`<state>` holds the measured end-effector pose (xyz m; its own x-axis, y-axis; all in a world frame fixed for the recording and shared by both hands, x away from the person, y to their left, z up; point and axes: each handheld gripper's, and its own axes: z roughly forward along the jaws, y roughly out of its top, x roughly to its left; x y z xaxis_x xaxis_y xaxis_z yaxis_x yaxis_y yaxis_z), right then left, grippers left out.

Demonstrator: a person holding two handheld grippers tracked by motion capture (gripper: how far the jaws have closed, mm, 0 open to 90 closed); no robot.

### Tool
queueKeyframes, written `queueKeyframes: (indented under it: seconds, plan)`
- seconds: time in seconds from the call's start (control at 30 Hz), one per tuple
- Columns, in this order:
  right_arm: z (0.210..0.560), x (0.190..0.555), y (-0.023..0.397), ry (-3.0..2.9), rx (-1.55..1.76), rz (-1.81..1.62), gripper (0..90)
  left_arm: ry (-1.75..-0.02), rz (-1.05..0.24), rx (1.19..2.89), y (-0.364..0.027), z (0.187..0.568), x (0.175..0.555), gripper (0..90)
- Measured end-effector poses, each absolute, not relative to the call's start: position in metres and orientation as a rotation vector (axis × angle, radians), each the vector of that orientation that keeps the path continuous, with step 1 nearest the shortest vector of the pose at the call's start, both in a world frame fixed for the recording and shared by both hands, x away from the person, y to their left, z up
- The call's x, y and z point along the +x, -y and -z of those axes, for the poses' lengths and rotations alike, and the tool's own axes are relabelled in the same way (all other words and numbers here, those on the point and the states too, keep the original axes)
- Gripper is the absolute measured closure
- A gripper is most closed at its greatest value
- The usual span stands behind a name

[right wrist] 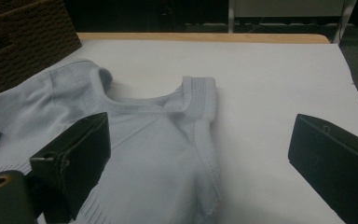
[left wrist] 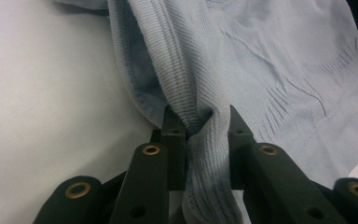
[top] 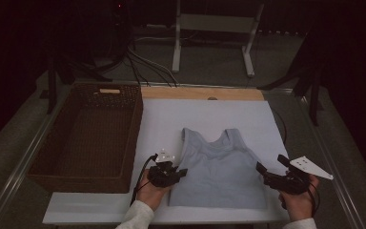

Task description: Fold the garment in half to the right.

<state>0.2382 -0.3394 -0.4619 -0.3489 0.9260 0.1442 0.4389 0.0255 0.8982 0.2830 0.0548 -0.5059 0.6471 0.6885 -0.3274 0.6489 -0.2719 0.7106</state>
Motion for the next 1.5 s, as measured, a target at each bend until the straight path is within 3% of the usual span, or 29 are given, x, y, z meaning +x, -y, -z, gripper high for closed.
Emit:
queueKeyframes:
  seconds: [1.5]
  plan:
    - [0.463,0.238,0.339,-1.814,1.392,-1.297,6.0,-1.119,-0.083,1.975,-0.084,0.500,0.278,76.7]
